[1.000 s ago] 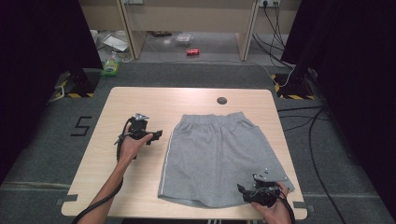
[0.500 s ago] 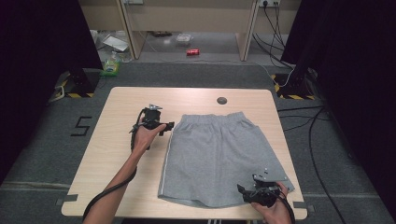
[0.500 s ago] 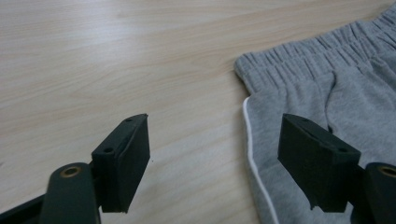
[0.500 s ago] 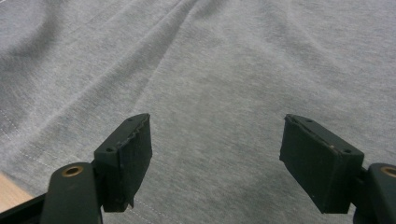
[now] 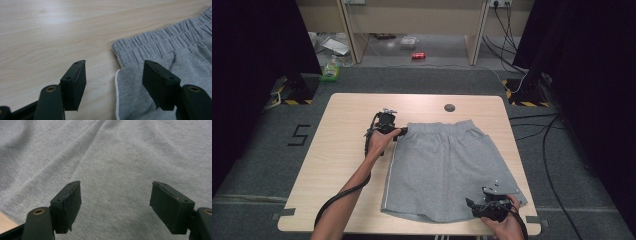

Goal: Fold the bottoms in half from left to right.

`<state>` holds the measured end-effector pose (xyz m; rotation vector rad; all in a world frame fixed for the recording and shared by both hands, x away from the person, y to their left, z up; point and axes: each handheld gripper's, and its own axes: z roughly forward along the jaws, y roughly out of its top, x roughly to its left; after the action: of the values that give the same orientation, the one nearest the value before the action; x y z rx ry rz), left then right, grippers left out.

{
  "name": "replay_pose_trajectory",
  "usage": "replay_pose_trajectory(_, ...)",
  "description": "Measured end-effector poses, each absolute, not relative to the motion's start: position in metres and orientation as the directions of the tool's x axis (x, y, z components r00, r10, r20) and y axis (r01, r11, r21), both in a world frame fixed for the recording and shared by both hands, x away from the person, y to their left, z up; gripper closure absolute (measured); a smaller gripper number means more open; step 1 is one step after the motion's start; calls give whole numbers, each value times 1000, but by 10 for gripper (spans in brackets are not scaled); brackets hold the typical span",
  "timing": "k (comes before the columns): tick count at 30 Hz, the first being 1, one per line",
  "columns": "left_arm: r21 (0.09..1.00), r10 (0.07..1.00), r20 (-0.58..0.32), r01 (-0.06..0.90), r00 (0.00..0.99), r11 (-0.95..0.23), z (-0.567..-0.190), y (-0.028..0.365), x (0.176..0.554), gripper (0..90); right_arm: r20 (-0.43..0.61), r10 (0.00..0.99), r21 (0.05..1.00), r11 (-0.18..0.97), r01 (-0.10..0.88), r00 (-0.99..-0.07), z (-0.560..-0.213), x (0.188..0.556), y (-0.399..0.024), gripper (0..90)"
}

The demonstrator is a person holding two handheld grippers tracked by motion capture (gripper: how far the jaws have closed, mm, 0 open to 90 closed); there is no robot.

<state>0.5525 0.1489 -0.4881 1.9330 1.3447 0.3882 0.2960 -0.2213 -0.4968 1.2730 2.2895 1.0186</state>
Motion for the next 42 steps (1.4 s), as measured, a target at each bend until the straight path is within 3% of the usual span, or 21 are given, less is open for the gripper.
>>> replay_pose_trajectory(10, 683, 900, -143, 699, 412, -212, -498, 133, 563, 423, 56, 836, 721, 344, 602, -546, -497, 296, -222, 257)
replay_pose_trajectory(15, 675, 894, -116, 695, 433, -249, -503, 127, 565, 500, 54, 834, 720, 349, 600, -550, -497, 296, -221, 257)
replay_pose_trajectory(17, 676, 884, -128, 692, 450, -254, -503, 127, 566, 586, 57, 834, 721, 347, 601, -549, -497, 296, -221, 257)
replay_pose_trajectory(18, 677, 880, -137, 691, 454, -251, -503, 127, 566, 676, 56, 833, 720, 348, 600, -551, -497, 296, -221, 258)
replay_pose_trajectory(22, 681, 880, -146, 691, 453, -243, -504, 125, 565, 738, 55, 832, 723, 348, 597, -552, -497, 296, -220, 258)
replay_pose_trajectory(33, 677, 881, -100, 681, 462, -280, -502, 123, 565, 764, 51, 822, 742, 349, 573, -567, -494, 295, -209, 264)
replay_pose_trajectory(42, 672, 886, -79, 681, 457, -292, -502, 120, 564, 770, 54, 783, 773, 360, 522, -620, -490, 293, -175, 268)
